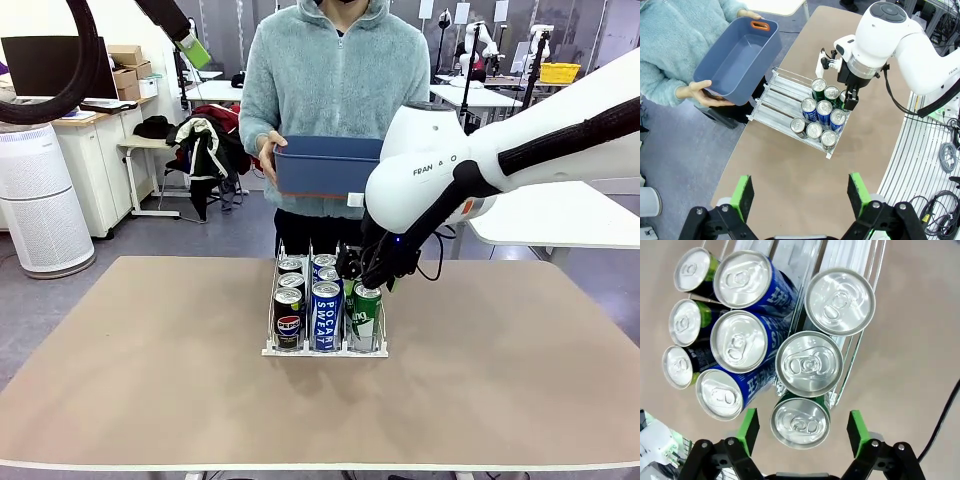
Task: Fill the beverage cans into the dispenser.
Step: Place the picked Sprite in the line of the Automatic Can Dispenser with the same cans.
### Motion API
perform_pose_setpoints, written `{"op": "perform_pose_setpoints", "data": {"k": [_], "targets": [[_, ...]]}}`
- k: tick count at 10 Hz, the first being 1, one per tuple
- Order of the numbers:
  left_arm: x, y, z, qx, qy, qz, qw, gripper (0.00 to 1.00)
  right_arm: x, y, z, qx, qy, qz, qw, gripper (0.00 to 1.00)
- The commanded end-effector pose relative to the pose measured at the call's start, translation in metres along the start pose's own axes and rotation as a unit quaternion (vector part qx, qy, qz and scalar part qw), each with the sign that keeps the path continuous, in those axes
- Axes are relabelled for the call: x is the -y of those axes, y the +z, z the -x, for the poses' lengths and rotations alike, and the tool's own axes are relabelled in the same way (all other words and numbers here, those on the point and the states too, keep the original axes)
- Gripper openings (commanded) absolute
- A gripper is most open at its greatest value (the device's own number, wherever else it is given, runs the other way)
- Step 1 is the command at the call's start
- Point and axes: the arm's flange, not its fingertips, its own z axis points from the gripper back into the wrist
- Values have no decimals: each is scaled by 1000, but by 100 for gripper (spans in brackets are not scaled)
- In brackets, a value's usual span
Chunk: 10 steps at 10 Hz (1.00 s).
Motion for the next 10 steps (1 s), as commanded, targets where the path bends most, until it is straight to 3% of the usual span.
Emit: {"op": "perform_pose_setpoints", "data": {"k": [1,2,3,5,10], "targets": [[-1,-1,5,2,-6,-2,1000,100,9,27,5,5,40,-15,999,94],[-1,-1,5,2,-6,-2,1000,100,16,45,5,19,63,-29,997,94],[-1,-1,5,2,-6,-2,1000,100,23,62,5,4,111,-52,993,94],[-1,-1,5,2,-6,-2,1000,100,42,108,6,32,167,-46,984,94],[-1,-1,5,2,-6,-2,1000,100,78,237,-1,47,169,-64,982,94]]}}
